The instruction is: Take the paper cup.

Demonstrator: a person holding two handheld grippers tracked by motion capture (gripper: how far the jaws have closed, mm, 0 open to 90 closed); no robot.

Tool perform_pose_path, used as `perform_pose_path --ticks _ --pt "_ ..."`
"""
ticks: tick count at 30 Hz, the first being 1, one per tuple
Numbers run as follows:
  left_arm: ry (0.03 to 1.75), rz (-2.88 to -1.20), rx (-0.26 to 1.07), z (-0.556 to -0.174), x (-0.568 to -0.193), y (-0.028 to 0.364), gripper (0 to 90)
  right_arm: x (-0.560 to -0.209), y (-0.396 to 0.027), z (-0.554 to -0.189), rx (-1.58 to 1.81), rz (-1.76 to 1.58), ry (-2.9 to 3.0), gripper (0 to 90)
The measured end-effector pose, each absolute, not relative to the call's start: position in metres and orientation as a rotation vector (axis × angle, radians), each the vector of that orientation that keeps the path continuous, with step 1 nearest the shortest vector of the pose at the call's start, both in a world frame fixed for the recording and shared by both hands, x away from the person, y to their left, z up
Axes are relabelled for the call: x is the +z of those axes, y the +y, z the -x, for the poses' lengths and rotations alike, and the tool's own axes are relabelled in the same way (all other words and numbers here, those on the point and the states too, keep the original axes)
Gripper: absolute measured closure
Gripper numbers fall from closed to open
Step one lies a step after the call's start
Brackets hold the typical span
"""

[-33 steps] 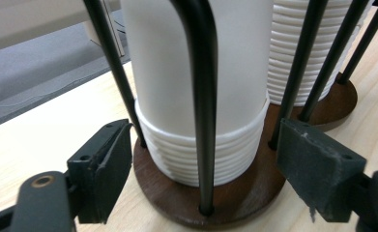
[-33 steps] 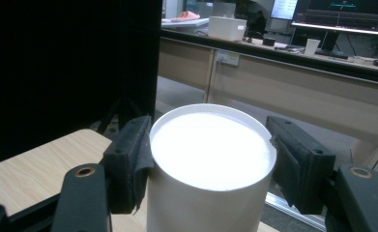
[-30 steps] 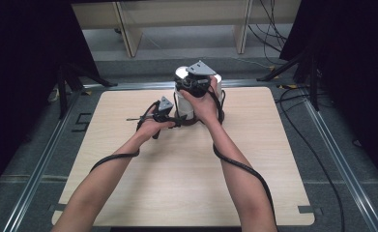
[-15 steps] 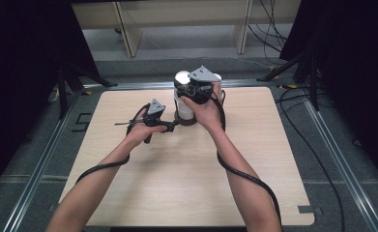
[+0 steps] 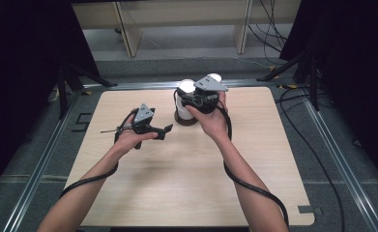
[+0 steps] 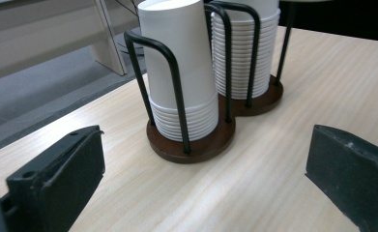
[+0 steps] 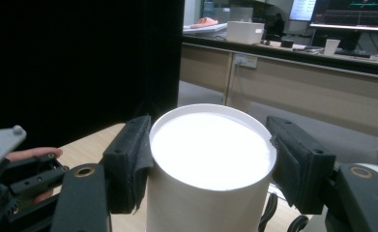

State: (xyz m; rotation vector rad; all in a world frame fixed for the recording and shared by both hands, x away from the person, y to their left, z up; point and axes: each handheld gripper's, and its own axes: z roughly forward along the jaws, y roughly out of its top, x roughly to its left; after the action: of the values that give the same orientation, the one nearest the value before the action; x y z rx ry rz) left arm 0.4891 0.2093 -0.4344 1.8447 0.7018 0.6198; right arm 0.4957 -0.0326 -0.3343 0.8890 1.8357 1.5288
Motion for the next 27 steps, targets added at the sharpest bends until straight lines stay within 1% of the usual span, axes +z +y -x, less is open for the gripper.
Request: perform_pose_path --ticks 8,17,20,27 --pt "0.683 -1.816 0.618 -0.463 -0.433 0.219 0.0 -0.344 -0.04 -0.478 1.531 -0.853 1.857 36.1" --pt "0.656 -1.812 0.6 -0.43 -0.439 0.217 0.0 -0.354 -0.044 -0.461 1.555 -0.844 1.871 36.1" --pt "0.647 -1.788 0.591 -0.42 -0.443 0.215 0.0 -0.361 -0.042 -0.454 1.591 -0.851 1.886 36.1" --pt "0.654 -1.778 0.576 -0.404 -0.448 0.216 0.0 -0.374 -0.046 -0.438 1.578 -0.874 1.912 36.1"
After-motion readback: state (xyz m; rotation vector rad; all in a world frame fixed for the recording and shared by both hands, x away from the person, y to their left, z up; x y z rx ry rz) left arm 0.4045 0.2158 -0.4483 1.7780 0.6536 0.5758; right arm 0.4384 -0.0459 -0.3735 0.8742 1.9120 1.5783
